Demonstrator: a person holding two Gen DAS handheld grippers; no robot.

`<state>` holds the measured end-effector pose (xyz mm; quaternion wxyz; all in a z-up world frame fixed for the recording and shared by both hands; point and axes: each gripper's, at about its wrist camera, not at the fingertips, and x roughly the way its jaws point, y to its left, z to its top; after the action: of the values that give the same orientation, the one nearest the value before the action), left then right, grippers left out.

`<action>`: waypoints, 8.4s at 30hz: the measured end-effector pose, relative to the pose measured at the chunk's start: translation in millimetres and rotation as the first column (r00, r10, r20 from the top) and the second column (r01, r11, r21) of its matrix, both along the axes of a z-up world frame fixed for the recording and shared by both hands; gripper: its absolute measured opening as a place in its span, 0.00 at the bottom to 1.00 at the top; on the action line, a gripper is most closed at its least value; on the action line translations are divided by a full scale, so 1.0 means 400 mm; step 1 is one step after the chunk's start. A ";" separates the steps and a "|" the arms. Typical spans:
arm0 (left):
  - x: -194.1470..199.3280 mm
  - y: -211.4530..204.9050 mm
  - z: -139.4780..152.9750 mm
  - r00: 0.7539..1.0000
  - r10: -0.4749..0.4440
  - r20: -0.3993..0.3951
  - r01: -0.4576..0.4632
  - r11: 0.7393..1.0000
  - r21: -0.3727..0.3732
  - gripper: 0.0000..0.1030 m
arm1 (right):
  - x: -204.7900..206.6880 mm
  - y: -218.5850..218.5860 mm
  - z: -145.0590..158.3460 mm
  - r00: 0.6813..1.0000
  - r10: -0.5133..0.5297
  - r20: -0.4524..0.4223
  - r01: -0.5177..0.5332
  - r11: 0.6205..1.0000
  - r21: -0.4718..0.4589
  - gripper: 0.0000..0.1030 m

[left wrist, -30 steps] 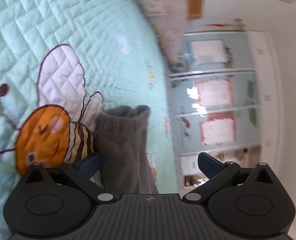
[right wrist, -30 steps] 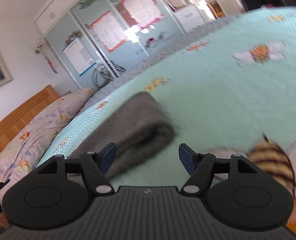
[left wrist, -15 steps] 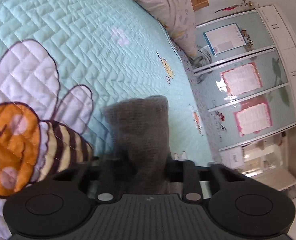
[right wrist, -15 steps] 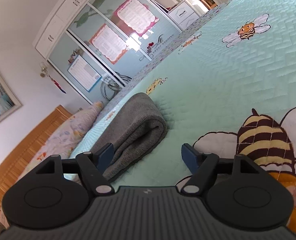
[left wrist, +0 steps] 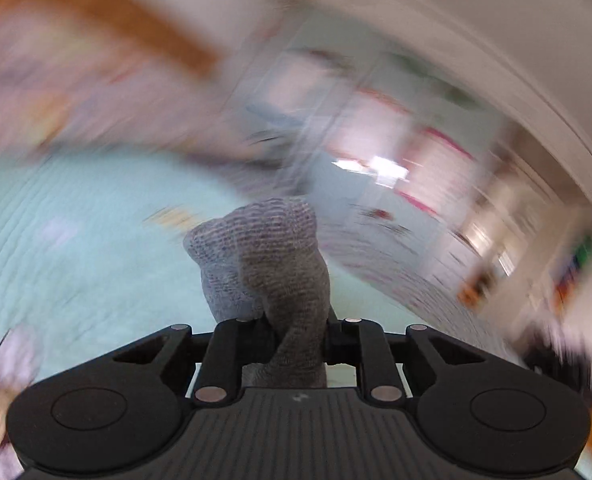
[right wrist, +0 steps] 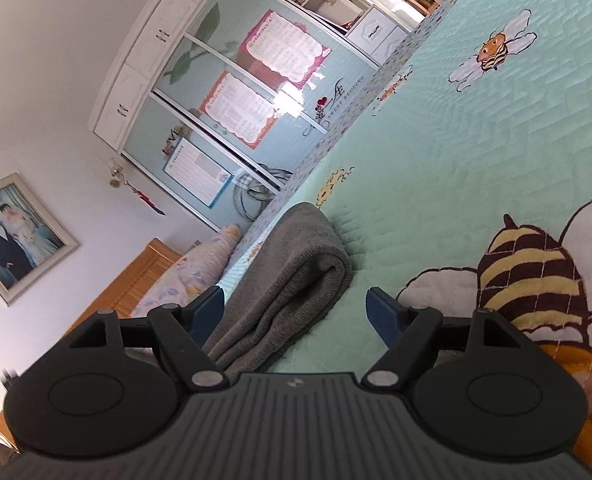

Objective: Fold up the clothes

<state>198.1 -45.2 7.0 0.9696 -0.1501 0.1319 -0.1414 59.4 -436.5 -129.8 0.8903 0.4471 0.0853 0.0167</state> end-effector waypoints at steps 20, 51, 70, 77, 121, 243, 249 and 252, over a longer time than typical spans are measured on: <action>-0.165 -0.676 -0.169 0.927 -0.371 -0.054 0.251 0.509 0.823 0.44 | -0.011 -0.031 -0.002 0.996 0.050 0.073 -0.055 0.996 0.067 0.84; -0.203 -0.802 -0.252 0.894 -0.445 -0.049 0.294 0.502 0.813 0.99 | -0.055 -0.101 -0.070 0.972 -0.007 0.236 -0.087 0.917 0.389 0.80; -0.278 -0.389 -0.247 0.901 -0.414 -0.131 0.405 0.689 0.601 0.99 | 0.011 0.097 0.114 0.951 0.257 0.170 -0.287 0.938 0.191 0.81; -0.260 -0.409 -0.293 0.893 -0.412 -0.184 0.428 0.647 0.631 0.99 | 0.129 0.167 0.189 0.925 0.376 0.051 -0.379 0.921 0.091 0.82; -0.115 -0.356 -0.275 0.900 -0.405 -0.160 0.407 0.652 0.640 1.00 | 0.284 0.154 0.169 0.856 0.514 -0.053 -0.506 0.855 0.115 0.78; -0.241 -0.376 -0.293 0.907 -0.409 -0.096 0.374 0.681 0.630 0.99 | 0.317 -0.039 0.150 0.930 0.250 -0.269 -0.293 0.947 -0.132 0.41; -0.288 -0.317 -0.233 0.883 -0.465 -0.066 0.435 0.756 0.489 0.99 | 0.248 -0.022 0.321 0.959 0.136 -0.248 -0.229 0.887 -0.401 0.40; -0.298 -0.274 -0.207 0.883 -0.465 -0.059 0.449 0.805 0.388 0.99 | 0.203 0.031 0.461 0.975 0.044 -0.220 -0.184 0.717 -0.673 0.40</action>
<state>79.1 -154.9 -75.8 0.9193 0.0850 0.1706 -0.3444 140.5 -424.0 54.7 0.9774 0.0779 0.1965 -0.0034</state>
